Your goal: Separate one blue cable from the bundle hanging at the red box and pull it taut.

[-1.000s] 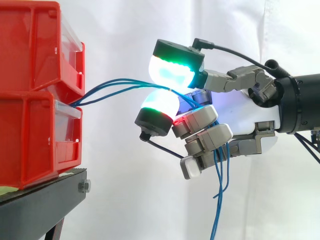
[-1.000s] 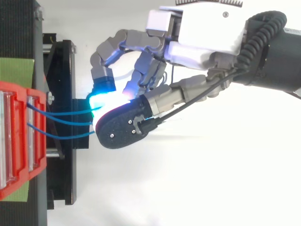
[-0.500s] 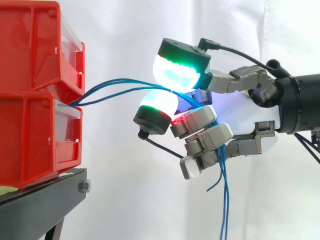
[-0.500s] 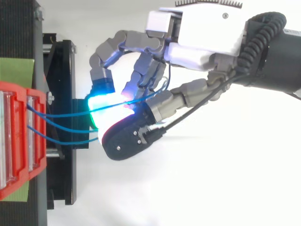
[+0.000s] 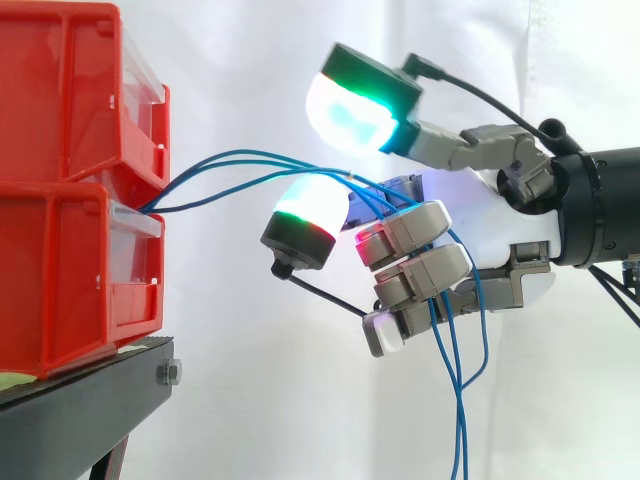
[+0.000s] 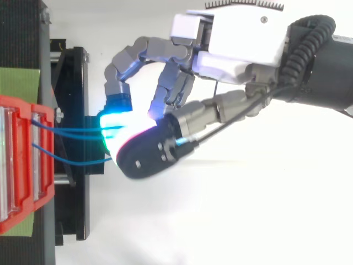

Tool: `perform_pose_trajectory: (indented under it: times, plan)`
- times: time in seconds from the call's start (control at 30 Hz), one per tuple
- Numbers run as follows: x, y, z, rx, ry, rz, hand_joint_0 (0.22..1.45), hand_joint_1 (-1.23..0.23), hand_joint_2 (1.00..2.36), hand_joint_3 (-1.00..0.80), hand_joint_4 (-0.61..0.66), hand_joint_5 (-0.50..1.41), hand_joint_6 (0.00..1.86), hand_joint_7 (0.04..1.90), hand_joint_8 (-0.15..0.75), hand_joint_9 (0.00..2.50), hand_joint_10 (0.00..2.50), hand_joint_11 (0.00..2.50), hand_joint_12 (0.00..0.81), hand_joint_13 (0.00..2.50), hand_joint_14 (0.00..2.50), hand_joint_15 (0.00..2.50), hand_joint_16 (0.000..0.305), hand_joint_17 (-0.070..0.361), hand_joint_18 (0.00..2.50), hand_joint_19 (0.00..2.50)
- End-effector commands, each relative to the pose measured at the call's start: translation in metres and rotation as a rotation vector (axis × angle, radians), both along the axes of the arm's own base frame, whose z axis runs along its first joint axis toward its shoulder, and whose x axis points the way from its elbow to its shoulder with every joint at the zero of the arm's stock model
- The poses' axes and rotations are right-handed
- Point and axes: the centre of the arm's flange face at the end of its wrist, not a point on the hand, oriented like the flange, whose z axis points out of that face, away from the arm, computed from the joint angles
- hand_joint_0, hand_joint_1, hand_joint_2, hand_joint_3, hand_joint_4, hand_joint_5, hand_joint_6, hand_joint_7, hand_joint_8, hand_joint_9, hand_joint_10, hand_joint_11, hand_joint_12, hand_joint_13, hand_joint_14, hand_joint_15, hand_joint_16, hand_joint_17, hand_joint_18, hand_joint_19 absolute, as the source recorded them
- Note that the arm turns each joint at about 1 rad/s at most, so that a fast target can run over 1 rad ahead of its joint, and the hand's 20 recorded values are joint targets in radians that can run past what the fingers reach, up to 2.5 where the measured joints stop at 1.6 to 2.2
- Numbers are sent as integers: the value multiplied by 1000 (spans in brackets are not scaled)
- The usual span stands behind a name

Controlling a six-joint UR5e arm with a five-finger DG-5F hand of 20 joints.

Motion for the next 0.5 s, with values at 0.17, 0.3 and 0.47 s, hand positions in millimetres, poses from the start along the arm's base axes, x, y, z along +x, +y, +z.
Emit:
perform_pose_trajectory:
  times: [0.17, 0.3, 0.47]
  plan:
    - [0, -1, 0, 0, -1, 0, 628, -690, 1010, -383, 122, -159, 909, 1113, 305, 1299, 0, 1679, 323, 1359, 7, 1660, 50, 112, 846, 808]
    - [0, 0, 0, 1, -1, 0, 675, -818, 1009, -395, 83, -174, 929, 1056, 291, 1247, 7, 1684, 319, 1321, 9, 1646, 50, 112, 820, 789]
    - [0, -1, 0, 1, -1, -2, 707, -936, 1000, -500, 28, -174, 922, 1039, 263, 1199, 0, 1677, 366, 1122, 22, 1411, 49, 110, 772, 705]
